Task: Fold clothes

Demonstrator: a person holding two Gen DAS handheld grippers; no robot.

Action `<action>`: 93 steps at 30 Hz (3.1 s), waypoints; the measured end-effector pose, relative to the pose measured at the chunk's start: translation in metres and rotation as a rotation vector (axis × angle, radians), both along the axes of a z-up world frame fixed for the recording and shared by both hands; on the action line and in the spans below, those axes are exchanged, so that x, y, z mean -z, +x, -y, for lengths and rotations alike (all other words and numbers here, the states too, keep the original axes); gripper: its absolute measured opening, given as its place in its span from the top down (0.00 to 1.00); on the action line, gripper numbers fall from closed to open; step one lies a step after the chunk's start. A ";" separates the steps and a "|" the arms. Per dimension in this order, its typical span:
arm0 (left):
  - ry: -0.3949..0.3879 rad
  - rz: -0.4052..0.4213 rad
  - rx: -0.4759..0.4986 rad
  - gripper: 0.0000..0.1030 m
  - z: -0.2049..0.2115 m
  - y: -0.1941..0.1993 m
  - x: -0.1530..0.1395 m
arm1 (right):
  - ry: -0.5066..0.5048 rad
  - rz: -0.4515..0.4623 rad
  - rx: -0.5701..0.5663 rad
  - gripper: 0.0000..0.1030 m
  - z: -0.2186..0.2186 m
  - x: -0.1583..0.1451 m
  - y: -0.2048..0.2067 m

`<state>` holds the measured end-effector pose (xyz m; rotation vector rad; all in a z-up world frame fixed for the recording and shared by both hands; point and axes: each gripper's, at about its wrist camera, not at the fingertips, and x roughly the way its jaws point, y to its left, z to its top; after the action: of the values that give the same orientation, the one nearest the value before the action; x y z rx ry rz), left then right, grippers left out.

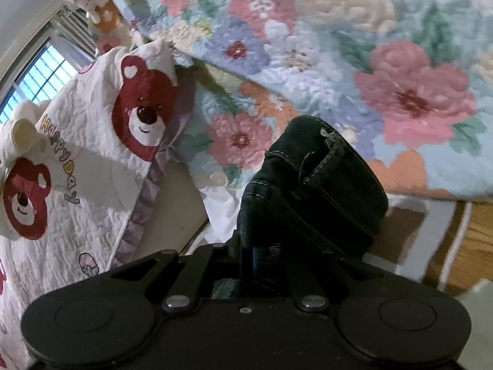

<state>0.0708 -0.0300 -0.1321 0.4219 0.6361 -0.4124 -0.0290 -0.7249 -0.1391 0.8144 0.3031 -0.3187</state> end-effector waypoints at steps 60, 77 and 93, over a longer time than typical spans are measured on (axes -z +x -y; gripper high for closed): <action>0.283 -0.009 -0.124 0.85 0.004 0.219 0.102 | -0.366 -0.366 -0.440 0.50 -0.087 0.056 0.216; 0.481 0.086 -0.104 0.76 0.000 0.268 0.070 | -0.584 -0.425 -0.601 0.50 -0.193 0.086 0.247; 0.298 0.036 -0.364 0.56 -0.065 0.317 0.029 | -0.694 -0.343 -0.620 0.47 -0.216 0.065 0.184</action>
<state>0.3882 0.0347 -0.1616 0.5821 0.7261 0.0387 0.1548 -0.5090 -0.2041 -0.0432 0.6971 0.0363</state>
